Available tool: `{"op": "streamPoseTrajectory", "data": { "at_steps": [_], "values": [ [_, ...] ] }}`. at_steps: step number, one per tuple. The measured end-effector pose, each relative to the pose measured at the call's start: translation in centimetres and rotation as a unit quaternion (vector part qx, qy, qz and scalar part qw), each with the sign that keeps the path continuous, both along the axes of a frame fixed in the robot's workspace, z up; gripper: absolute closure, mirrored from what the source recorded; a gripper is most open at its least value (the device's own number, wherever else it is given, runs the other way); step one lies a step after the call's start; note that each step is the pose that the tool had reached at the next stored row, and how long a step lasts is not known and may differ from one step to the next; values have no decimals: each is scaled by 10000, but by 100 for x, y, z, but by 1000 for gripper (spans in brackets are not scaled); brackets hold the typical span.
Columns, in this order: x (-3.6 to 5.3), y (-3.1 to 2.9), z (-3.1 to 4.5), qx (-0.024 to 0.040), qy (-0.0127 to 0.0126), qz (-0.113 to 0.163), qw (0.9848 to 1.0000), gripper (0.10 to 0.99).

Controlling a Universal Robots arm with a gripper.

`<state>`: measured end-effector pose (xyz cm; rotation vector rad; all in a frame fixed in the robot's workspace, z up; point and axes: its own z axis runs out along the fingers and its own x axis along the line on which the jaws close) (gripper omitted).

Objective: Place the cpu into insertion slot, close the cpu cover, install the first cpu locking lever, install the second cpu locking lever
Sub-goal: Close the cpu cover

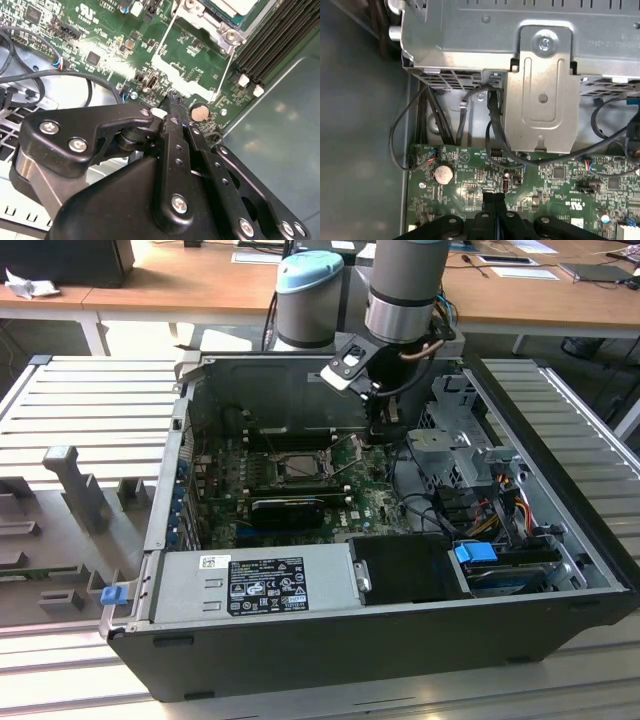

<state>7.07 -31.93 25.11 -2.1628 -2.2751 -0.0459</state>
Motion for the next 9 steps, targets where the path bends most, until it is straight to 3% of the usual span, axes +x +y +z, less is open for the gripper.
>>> {"op": "streamPoseTrajectory", "data": {
  "at_steps": [1,2,3,4,5,6,9],
  "values": [
    [7,0,-17,0,1,3,10000,980],
    [11,0,-35,0,21,3,10000,980],
    [12,0,-45,0,74,3,10000,980],
    [12,0,-46,0,188,3,9998,980],
    [12,1,-47,1,284,3,9996,980],
    [12,1,-43,-1,320,3,9995,980],
    [-21,1,-33,0,318,4,9995,980]
  ]
}}
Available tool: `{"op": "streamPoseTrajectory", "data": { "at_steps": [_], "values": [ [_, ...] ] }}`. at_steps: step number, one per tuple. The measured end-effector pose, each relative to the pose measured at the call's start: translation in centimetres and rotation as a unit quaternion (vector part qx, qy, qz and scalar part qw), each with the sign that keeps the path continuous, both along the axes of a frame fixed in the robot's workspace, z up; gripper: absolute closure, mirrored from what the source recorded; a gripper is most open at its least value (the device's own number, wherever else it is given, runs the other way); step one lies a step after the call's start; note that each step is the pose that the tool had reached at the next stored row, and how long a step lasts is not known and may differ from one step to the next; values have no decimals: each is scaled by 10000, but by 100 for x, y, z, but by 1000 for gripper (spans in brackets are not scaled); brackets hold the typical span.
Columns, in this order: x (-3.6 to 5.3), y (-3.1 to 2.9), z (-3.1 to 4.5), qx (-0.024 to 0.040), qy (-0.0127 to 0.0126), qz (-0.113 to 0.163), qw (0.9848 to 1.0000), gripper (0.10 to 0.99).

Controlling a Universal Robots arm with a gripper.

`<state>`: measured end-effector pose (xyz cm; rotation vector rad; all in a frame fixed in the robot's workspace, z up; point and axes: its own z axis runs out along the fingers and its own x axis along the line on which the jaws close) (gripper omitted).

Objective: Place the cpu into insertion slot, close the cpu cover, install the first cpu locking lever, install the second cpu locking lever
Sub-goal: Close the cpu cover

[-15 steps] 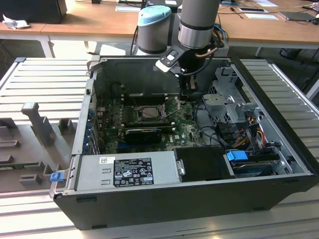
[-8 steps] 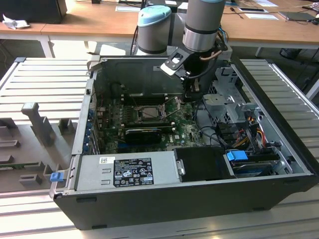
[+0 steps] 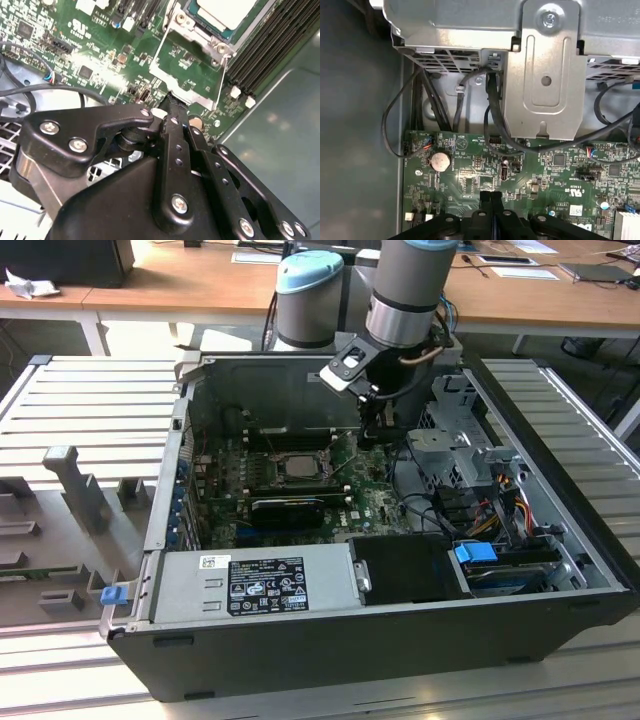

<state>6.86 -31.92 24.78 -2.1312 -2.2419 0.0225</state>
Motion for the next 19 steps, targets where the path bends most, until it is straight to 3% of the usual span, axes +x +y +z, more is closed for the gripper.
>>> {"op": "streamPoseTrajectory", "data": {
  "at_steps": [8,19],
  "values": [
    [-172,0,2,0,-31,6,10000,980],
    [-387,0,2,0,-32,5,10000,980]
  ]
}}
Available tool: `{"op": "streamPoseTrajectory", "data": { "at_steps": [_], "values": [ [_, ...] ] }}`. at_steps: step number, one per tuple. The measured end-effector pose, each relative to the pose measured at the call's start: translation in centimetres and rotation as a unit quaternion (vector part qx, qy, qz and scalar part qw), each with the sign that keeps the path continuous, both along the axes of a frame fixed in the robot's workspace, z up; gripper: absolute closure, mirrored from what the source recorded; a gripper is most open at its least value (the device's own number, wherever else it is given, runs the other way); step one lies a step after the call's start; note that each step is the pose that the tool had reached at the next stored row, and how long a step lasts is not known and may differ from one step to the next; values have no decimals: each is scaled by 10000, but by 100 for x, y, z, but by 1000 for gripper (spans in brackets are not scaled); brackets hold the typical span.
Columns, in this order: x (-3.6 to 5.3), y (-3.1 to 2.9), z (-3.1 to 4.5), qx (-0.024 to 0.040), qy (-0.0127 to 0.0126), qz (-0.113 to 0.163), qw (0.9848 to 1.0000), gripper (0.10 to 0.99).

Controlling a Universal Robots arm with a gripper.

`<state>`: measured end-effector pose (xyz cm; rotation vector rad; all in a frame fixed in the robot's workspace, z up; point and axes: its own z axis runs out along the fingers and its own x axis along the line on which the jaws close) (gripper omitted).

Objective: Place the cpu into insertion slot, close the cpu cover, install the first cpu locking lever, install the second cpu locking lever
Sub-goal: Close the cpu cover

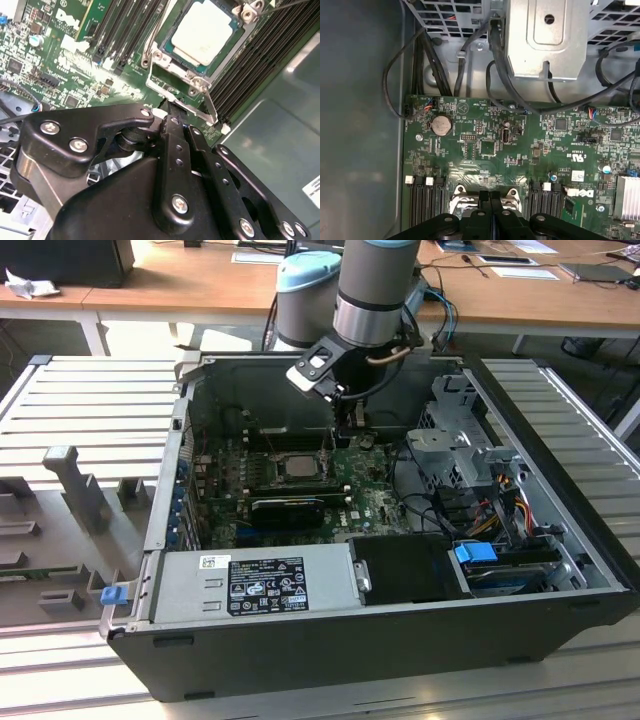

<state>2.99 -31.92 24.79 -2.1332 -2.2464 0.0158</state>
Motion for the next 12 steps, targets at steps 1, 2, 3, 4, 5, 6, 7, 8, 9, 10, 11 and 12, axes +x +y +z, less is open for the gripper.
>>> {"op": "streamPoseTrajectory", "data": {
  "at_steps": [1,2,3,4,5,6,7,8,9,10,11,12],
  "values": [
    [-21,0,0,0,0,0,10000,980],
    [-34,0,0,0,0,0,10000,980],
    [-56,0,0,0,0,0,10000,980],
    [-69,0,0,0,0,1,10000,980],
    [-80,0,0,0,0,0,10000,980],
    [-96,0,0,0,0,0,10000,980],
    [-110,0,0,0,0,0,10000,980],
    [-132,0,0,0,0,0,10000,980],
    [-144,0,0,0,0,0,10000,980],
    [-163,0,0,0,0,1,10000,980],
    [-180,0,-15,3,0,1,10000,980],
    [-181,0,-25,13,0,2,10000,980]
  ]
}}
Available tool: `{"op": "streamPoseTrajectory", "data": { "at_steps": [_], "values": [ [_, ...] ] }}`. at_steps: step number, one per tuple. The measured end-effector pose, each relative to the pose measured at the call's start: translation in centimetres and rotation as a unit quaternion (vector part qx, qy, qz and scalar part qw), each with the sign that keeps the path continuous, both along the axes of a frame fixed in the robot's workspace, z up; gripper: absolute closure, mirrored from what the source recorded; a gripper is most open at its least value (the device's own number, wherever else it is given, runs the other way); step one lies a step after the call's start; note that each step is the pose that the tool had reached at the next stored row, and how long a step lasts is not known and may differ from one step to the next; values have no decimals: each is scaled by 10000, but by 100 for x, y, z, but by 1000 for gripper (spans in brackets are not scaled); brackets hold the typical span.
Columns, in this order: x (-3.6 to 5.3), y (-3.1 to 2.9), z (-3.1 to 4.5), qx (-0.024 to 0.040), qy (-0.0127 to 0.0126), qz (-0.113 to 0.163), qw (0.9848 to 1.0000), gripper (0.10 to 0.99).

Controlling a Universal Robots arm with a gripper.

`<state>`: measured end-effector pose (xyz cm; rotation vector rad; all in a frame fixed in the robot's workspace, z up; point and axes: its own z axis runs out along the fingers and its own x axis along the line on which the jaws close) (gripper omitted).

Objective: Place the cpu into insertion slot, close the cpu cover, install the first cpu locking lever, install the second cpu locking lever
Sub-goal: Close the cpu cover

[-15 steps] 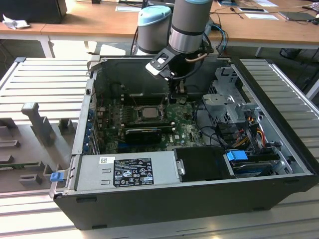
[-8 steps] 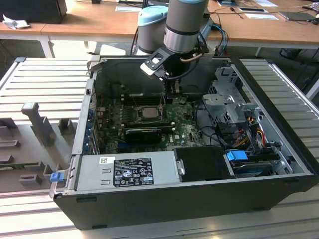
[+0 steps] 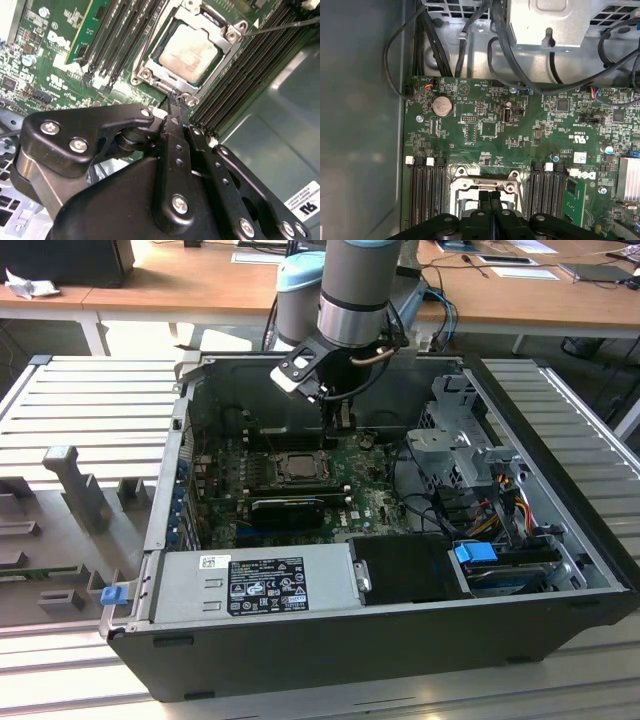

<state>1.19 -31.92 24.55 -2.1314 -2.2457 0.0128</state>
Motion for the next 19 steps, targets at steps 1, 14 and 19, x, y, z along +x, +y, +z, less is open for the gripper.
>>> {"op": "streamPoseTrajectory", "data": {
  "at_steps": [1,14,19],
  "values": [
    [0,0,-8,13,0,2,10000,980],
    [-348,-1,-110,19,-38,124,9999,980],
    [-399,-1,-109,19,-38,124,9999,980]
  ]
}}
